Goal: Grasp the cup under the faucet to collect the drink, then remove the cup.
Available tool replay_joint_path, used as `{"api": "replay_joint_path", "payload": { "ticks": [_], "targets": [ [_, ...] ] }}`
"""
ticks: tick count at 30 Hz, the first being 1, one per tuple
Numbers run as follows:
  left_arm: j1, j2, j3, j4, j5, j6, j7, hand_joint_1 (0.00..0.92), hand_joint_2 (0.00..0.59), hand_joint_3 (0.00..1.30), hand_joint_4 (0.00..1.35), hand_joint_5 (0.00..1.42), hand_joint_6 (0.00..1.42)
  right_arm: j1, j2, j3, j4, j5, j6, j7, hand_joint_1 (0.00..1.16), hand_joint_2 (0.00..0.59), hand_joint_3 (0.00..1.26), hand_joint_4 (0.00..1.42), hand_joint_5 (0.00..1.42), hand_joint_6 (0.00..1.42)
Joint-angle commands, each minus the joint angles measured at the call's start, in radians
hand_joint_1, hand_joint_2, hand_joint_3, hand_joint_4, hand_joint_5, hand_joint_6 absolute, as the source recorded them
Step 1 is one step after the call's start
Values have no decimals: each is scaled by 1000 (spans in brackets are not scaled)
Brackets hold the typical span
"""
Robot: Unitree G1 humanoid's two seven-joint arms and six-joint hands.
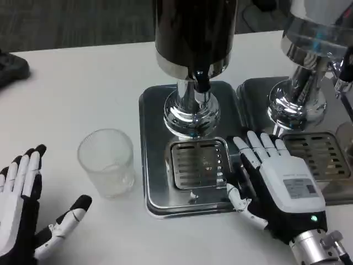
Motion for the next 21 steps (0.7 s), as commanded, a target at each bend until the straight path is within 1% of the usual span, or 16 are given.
{"api": "replay_joint_path", "payload": {
  "ticks": [1,3,5,8,9,11,12,15,18,21],
  "targets": [
    [-22,-21,29,60,-96,-88,-4,0,104,0,0,0,0,0,3,5,-7,-3,2,-4,179,505,105,0,0,0],
    [-43,-33,36,93,-167,-137,-44,0,98,0,0,0,0,0,4,6,-7,-3,3,-3,179,505,105,0,0,0],
    [-67,-45,40,122,-229,-168,-97,0,75,0,0,7,0,3,4,4,-8,-1,2,-5,179,505,105,0,0,0],
    [-97,-50,43,155,-270,-195,-149,0,66,0,0,30,0,4,4,3,-9,0,3,-7,179,505,105,0,0,0],
    [-107,-50,42,165,-274,-202,-162,0,60,0,0,75,22,4,5,1,-8,2,4,-7,179,505,105,0,0,0],
    [-133,-45,35,179,-272,-212,-195,15,54,0,0,106,55,3,6,1,-8,2,4,-8,179,505,105,0,0,0],
    [-146,-38,27,179,-257,-211,-209,47,52,0,0,121,68,2,7,1,-7,2,4,-10,179,505,105,0,0,0],
    [-168,-27,18,181,-230,-205,-233,105,50,0,0,134,90,4,10,0,-6,4,6,-10,179,505,105,0,0,0],
    [-186,-21,12,188,-215,-194,-249,127,49,0,0,150,107,3,13,2,-4,3,5,-11,179,505,105,0,0,0],
    [-199,-20,11,187,-200,-181,-255,186,56,0,0,169,125,-1,17,3,0,1,5,-11,179,505,105,0,0,0]
  ]
}}
